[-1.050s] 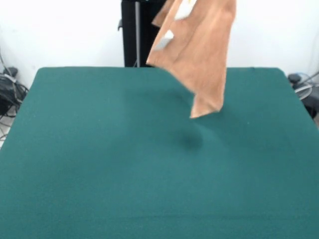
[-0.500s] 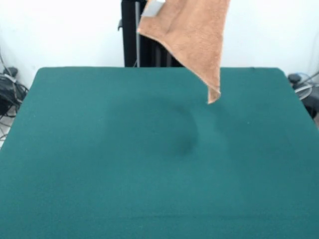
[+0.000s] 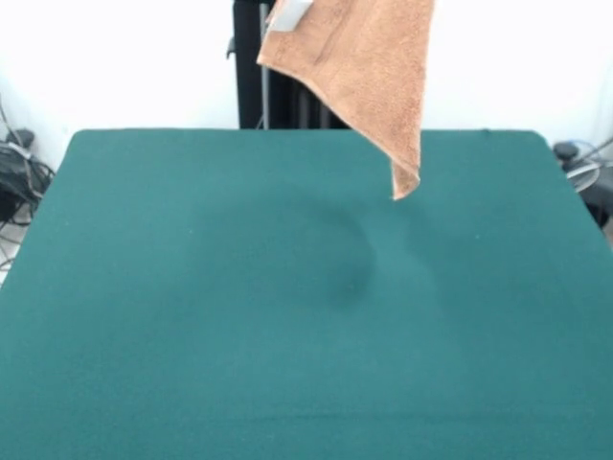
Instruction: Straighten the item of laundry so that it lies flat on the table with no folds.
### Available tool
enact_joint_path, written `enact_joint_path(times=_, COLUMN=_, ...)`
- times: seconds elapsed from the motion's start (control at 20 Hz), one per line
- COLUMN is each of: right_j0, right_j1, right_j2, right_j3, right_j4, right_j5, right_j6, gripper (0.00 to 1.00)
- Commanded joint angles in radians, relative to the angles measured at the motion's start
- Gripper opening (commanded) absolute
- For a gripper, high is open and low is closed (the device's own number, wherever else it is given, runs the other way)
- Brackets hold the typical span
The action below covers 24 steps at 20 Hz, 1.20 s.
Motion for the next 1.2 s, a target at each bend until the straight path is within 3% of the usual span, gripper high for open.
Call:
enact_joint_path(times=0.05, right_j0=-0.002, right_j1=0.018, right_j2=0.051, right_j3=0.085, right_j4=-0.016, right_j5=-0.058, right_j6=-0.011, gripper=0.0)
enact_joint_path(times=0.65, right_j0=0.004, right_j1=0.104, right_j2=0.096, right_j3=0.055, right_j4=-0.028, right_j5=-0.123, right_j6=0.007, gripper=0.0)
enact_joint_path(times=0.95, right_j0=-0.012, right_j1=0.112, right_j2=0.129, right_j3=0.095, right_j4=-0.013, right_j5=-0.219, right_j6=-0.116, gripper=0.0)
enact_joint_path(times=1.2, right_j0=-0.046, right_j1=0.1, right_j2=0.177, right_j3=0.122, right_j4=-0.002, right_j5=-0.228, right_j6=-0.268, gripper=0.0)
